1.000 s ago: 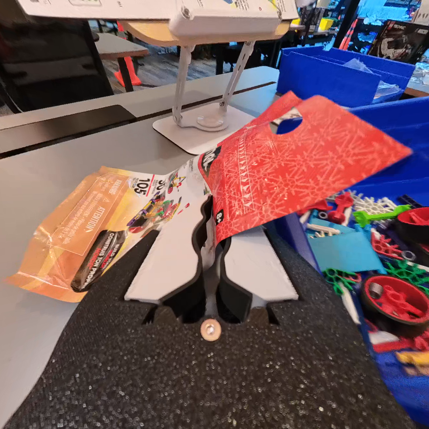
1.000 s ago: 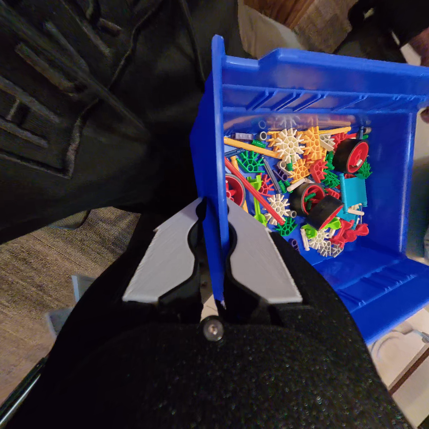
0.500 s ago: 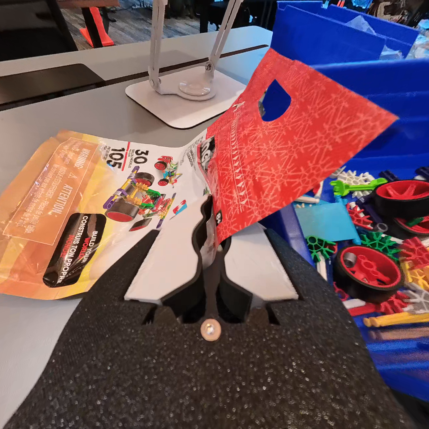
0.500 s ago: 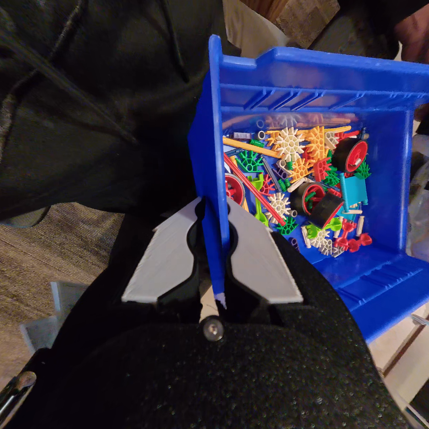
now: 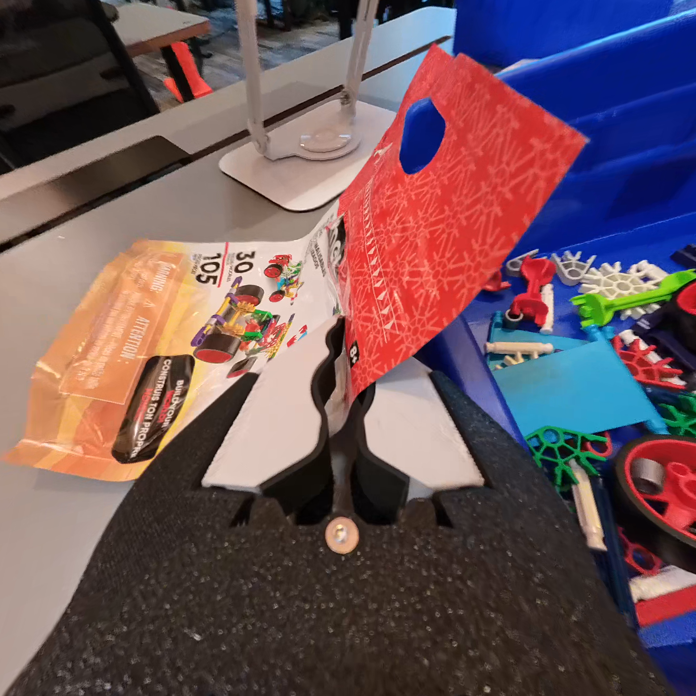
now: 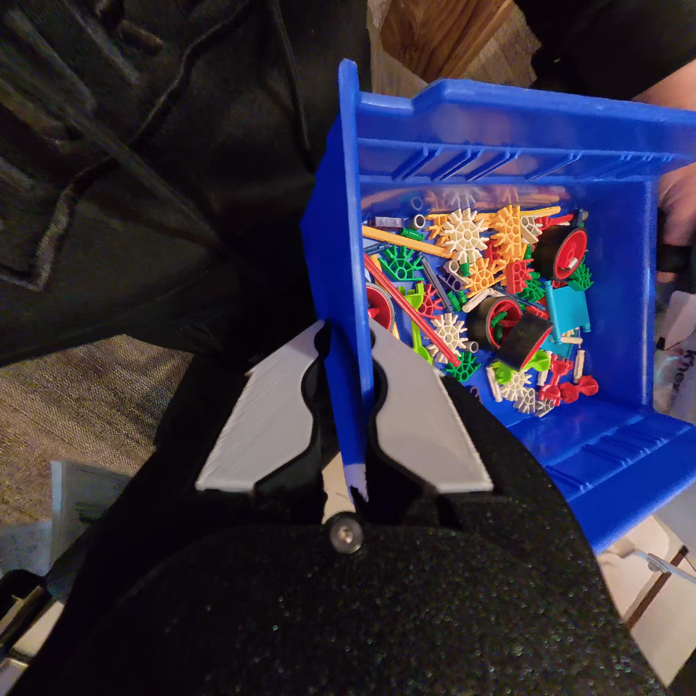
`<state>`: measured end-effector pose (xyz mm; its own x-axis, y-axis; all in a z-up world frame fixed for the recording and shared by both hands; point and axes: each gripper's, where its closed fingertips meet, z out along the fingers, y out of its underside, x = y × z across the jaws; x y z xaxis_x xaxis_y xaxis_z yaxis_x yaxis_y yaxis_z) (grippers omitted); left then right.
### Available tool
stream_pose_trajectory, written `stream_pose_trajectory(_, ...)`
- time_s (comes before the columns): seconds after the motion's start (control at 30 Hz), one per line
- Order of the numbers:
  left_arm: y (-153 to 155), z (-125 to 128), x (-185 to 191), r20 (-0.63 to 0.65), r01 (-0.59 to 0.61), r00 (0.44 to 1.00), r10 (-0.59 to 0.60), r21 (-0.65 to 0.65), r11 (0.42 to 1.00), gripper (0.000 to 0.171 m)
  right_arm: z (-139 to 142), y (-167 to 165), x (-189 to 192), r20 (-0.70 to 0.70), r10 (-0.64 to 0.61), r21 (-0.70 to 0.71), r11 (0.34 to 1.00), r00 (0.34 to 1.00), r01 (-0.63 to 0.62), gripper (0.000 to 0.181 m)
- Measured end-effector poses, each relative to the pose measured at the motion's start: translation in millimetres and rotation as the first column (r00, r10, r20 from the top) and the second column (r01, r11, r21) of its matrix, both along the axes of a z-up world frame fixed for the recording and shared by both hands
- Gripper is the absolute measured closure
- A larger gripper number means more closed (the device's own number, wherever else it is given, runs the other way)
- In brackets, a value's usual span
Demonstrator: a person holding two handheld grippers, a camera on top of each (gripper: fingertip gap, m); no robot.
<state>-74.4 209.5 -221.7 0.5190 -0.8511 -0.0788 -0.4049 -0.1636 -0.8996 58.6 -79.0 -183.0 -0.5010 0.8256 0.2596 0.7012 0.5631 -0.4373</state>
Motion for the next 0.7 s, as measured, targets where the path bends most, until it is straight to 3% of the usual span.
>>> stream_pose_trajectory(0.2, 16.5, 7.1, -8.9, 0.033, -0.045, 0.998, 0.045, 0.007, 0.999, 0.171, -12.8, 15.6, -2.9, 0.007, -0.065, -0.029, 0.997, 0.998, 0.065, 0.17)
stream_pose_trajectory(0.4, 23.3, 15.0, -7.9, 0.067, -0.021, 0.998, 0.02, 0.01, 1.0, 0.171, -24.6, 29.5, -8.7, -0.029, -0.107, 0.052, 0.993, 0.994, 0.109, 0.16)
stream_pose_trajectory(0.57, 27.8, 13.6, -10.6, 0.07, -0.018, 0.997, 0.017, 0.005, 1.0, 0.171, 1.1, 31.3, -5.4, -0.109, -0.097, 0.147, 0.983, 0.989, 0.113, 0.151)
stream_pose_trajectory(0.7, 33.7, 28.1, -17.6, 0.097, -0.033, 0.995, 0.028, 0.044, 0.998, 0.171, 63.1, 29.4, -5.8, -0.324, -0.108, 0.042, 0.991, 0.94, 0.129, 0.151)
